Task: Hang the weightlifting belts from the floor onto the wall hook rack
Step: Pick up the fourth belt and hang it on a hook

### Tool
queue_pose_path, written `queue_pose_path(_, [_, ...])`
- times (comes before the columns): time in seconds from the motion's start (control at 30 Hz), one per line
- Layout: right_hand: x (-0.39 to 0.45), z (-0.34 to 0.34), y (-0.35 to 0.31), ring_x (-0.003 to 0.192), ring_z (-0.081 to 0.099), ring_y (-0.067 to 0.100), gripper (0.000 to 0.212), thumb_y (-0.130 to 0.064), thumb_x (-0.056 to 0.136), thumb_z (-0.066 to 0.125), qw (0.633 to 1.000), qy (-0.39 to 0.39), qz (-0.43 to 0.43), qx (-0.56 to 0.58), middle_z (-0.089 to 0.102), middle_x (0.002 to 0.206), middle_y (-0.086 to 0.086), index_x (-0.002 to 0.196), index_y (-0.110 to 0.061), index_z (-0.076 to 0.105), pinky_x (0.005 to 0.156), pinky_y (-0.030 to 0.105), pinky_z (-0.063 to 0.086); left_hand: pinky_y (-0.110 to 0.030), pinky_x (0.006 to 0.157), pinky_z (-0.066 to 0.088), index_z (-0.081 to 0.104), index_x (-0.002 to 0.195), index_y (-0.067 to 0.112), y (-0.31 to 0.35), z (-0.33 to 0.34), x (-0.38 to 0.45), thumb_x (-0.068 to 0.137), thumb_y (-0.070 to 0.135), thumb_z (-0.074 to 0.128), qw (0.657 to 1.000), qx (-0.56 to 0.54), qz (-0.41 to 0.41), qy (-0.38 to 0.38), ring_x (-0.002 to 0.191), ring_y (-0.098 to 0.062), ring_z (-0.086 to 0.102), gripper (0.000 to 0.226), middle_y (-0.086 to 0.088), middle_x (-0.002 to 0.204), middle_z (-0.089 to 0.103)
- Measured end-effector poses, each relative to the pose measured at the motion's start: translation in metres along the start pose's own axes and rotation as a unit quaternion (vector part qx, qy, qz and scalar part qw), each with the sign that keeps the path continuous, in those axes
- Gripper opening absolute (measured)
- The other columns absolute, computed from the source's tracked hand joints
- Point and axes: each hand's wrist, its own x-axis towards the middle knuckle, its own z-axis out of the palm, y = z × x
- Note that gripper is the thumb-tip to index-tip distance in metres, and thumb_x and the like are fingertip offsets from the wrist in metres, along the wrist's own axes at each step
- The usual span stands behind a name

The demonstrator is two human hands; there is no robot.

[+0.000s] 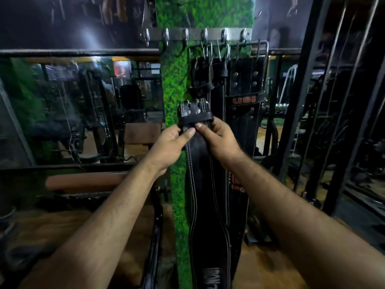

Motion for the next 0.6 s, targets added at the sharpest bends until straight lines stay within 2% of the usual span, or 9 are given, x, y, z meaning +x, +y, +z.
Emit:
queue_pose_path(0.03, [0.009,0.0,-0.01,0.095,0.069,0.011,0.02,-0.001,0.1,0.057,1.0,0.017,-0.02,-0.007,0.072,0.106,0.011,0.118,0.004,0.065,0.087,0.024,0.055,-0.033,0.086,0.058,0.068,0.105,0.01,0.008,0.003,0.008,0.101,0.017,0.058,1.0,0.005,0.013,0.025,0.091,-0.008,0.069,0.013,0.002,0.097,0.073])
queue_pose_path(0.07, [0.018,0.0,-0.019,0.094,0.069,0.011,0.021,-0.001,0.1,0.057,0.999,0.034,-0.037,-0.015,0.071,0.105,0.012,0.119,0.006,0.063,0.087,0.023,0.055,-0.038,0.077,0.057,0.068,0.092,0.007,0.016,0.006,0.017,0.098,0.024,0.063,0.997,0.018,0.023,0.066,0.08,-0.01,0.065,0.018,0.001,0.084,0.07])
queue_pose_path(0.1, [0.028,-0.001,-0.029,0.092,0.068,0.012,0.021,-0.003,0.1,0.057,0.997,0.05,-0.052,-0.029,0.071,0.104,0.012,0.118,0.006,0.063,0.085,0.023,0.056,-0.035,0.067,0.05,0.063,0.079,0.005,0.025,0.01,0.025,0.094,0.031,0.068,0.993,0.027,0.033,0.108,0.07,-0.013,0.058,0.03,-0.001,0.072,0.063])
queue_pose_path(0.17, [0.046,-0.002,-0.046,0.089,0.067,0.014,0.021,-0.011,0.098,0.06,0.993,0.066,-0.079,-0.06,0.072,0.099,0.01,0.114,0.002,0.065,0.082,0.027,0.057,-0.032,0.061,0.04,0.054,0.067,0.004,0.04,0.016,0.039,0.089,0.043,0.07,0.986,0.034,0.043,0.156,0.062,-0.016,0.049,0.048,-0.007,0.065,0.052])
queue_pose_path(0.23, [0.063,-0.004,-0.059,0.083,0.067,0.009,0.019,-0.017,0.095,0.062,0.988,0.079,-0.101,-0.086,0.072,0.092,0.004,0.108,-0.004,0.067,0.078,0.028,0.056,-0.032,0.058,0.038,0.045,0.06,0.014,0.054,0.022,0.051,0.091,0.045,0.069,0.984,0.026,0.043,0.174,0.058,-0.017,0.046,0.049,-0.007,0.062,0.047])
queue_pose_path(0.3, [0.077,-0.005,-0.07,0.075,0.064,0.0,0.011,-0.013,0.096,0.062,0.984,0.093,-0.119,-0.094,0.07,0.086,-0.002,0.104,-0.008,0.066,0.073,0.022,0.053,-0.034,0.057,0.036,0.042,0.06,0.02,0.065,0.029,0.062,0.092,0.043,0.068,0.982,0.006,0.053,0.182,0.058,-0.017,0.043,0.047,-0.006,0.061,0.045])
queue_pose_path(0.37, [0.089,-0.005,-0.077,0.072,0.061,-0.002,0.006,-0.009,0.097,0.061,0.979,0.117,-0.134,-0.096,0.068,0.084,-0.003,0.101,-0.01,0.065,0.071,0.019,0.051,-0.033,0.056,0.031,0.042,0.062,0.021,0.068,0.034,0.071,0.093,0.039,0.067,0.978,0.022,0.069,0.196,0.056,-0.016,0.039,0.044,0.0,0.057,0.042])
queue_pose_path(0.5, [0.103,-0.006,-0.078,0.08,0.061,0.015,0.006,-0.011,0.097,0.06,0.981,0.142,-0.121,-0.055,0.067,0.086,0.009,0.098,-0.009,0.066,0.074,0.032,0.052,-0.033,0.064,0.047,0.06,0.071,0.019,0.06,0.044,0.072,0.097,0.025,0.064,0.978,-0.03,0.112,0.171,0.068,-0.011,0.058,0.027,0.004,0.069,0.066])
queue_pose_path(0.6, [0.104,-0.01,-0.074,0.083,0.061,0.018,0.006,-0.014,0.096,0.061,0.981,0.162,-0.11,-0.019,0.069,0.088,0.008,0.095,-0.013,0.067,0.076,0.034,0.052,-0.031,0.074,0.054,0.067,0.085,0.014,0.023,0.053,0.059,0.099,0.02,0.061,0.988,-0.051,0.087,0.119,0.078,-0.007,0.066,0.016,0.008,0.08,0.074])
